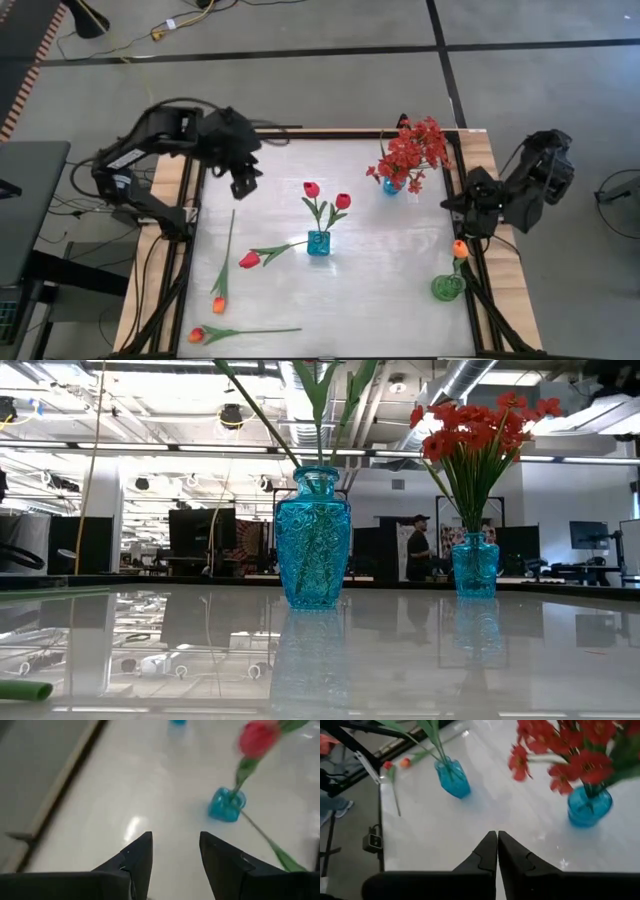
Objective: Sort flowers into vase by color
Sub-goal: Put the top orange flower into the green vase
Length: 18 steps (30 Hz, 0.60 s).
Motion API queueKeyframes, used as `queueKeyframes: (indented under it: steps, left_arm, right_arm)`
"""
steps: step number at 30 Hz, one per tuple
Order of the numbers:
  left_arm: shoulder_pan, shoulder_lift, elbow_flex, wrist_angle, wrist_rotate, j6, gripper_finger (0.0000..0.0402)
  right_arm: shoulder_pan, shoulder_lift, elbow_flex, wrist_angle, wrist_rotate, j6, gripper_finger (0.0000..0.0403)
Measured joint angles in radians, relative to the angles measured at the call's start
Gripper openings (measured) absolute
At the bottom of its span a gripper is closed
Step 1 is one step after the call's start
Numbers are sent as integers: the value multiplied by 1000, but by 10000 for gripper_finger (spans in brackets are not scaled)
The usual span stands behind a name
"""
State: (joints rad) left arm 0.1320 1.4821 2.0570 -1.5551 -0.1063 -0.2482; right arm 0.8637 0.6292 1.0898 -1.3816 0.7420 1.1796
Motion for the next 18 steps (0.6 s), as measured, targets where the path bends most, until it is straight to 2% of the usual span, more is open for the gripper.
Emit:
queueKeyframes:
  steps: [3, 7, 9, 12, 15, 18]
  left_arm:
    - [45, -45, -168, 79, 122, -9, 151]
    - [50, -59, -365, 112, 198, -47, 151]
    - [52, -69, -453, 139, 305, -64, 151]
    - [32, -76, -547, 160, 492, -76, 151]
    - [13, -76, -594, 147, 547, -84, 151]
    - [-4, -82, -604, 173, 671, -110, 151]
  right_arm:
    - [-32, -1, 0, 64, -2, -92, 37]
    - [-61, 0, 0, 101, -8, -162, 21]
    - [-68, 0, 0, 101, -17, -166, 19]
    - [-71, -1, 0, 102, -41, -168, 27]
    - [-74, 0, 0, 103, -65, -168, 38]
    - [-74, -1, 0, 102, -89, -168, 36]
